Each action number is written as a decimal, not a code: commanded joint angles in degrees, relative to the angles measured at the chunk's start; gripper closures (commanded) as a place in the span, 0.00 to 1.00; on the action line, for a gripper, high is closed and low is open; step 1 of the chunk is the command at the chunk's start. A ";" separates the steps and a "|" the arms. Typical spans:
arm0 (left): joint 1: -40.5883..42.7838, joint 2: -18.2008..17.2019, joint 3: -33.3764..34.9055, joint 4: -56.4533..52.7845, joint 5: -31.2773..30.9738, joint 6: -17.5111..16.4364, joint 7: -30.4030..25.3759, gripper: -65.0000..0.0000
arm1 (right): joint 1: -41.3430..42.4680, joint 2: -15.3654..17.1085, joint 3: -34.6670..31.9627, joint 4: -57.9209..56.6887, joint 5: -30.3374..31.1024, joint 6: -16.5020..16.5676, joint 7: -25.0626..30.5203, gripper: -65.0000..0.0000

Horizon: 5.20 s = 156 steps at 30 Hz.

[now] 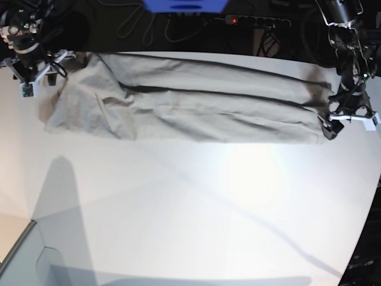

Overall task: Layout the t-shirt on the table in an organized manner, then fold the t-shirt properly
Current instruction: 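Adjust the strip end with the right gripper while the left holds, then fold the strip end at the left gripper over toward the right gripper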

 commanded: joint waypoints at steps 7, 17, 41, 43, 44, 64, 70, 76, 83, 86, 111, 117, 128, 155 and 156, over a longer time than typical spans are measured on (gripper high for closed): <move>-0.50 -0.94 -0.14 0.97 -0.20 -0.61 -1.24 0.15 | -0.47 0.07 -6.30 1.05 0.81 0.82 -6.47 0.46; -0.50 -0.94 -0.14 0.97 0.07 -0.61 -1.24 0.15 | -0.38 0.25 -11.66 0.78 0.81 0.82 -6.91 0.41; -0.59 -0.94 -0.14 0.97 0.07 -0.61 -1.32 0.15 | -0.38 0.86 -13.24 2.45 0.64 0.82 -6.82 1.00; -0.59 -0.94 -0.14 0.97 0.07 -0.61 -1.32 0.15 | -0.11 0.86 -13.24 2.98 0.64 0.82 -6.82 1.00; -0.59 -0.94 -0.14 0.97 0.07 -0.61 -1.32 0.15 | -0.03 0.86 -13.24 3.07 0.64 0.82 -6.82 1.00; -0.24 -0.94 -0.23 0.97 -0.02 -0.61 -1.32 0.15 | 10.87 9.04 -17.38 -5.72 0.46 0.82 -6.74 0.89; -0.33 -0.94 -0.23 0.97 -0.11 -0.61 -1.24 0.15 | 12.02 8.86 -15.70 -3.26 0.37 0.82 -6.82 0.61; -0.42 -0.94 -0.23 0.97 -0.11 -0.61 -1.15 0.15 | 10.79 8.77 -12.54 1.66 0.37 0.82 -7.18 0.52; -0.50 -0.85 -0.14 0.97 -0.20 -0.61 -1.06 0.15 | 5.78 2.62 -13.51 7.29 0.55 0.82 -7.00 0.52; -0.50 -0.85 -0.14 0.97 -0.28 -0.61 -1.06 0.15 | 5.95 0.77 -15.35 2.28 0.55 0.82 -6.82 0.52; 3.10 1.44 8.83 0.97 -0.37 -0.61 -0.88 0.48 | 12.81 2.80 -15.27 -17.86 0.46 0.82 -6.74 0.52; 2.92 1.44 9.09 1.77 -0.37 -0.61 -0.97 1.00 | 13.60 2.88 -15.27 -18.03 0.46 0.82 -6.74 0.52; 9.78 5.22 12.70 28.75 -0.28 -0.52 -0.88 1.00 | 14.39 2.97 -15.27 -18.03 0.46 0.82 -6.74 0.51; 2.92 12.16 48.65 17.15 10.88 0.10 -1.15 1.00 | 14.22 2.88 -15.35 -17.86 0.46 0.82 -6.74 0.52; 2.40 12.60 49.00 16.54 10.88 0.10 -1.06 1.00 | 14.22 2.88 -15.35 -17.86 0.46 0.82 -6.74 0.52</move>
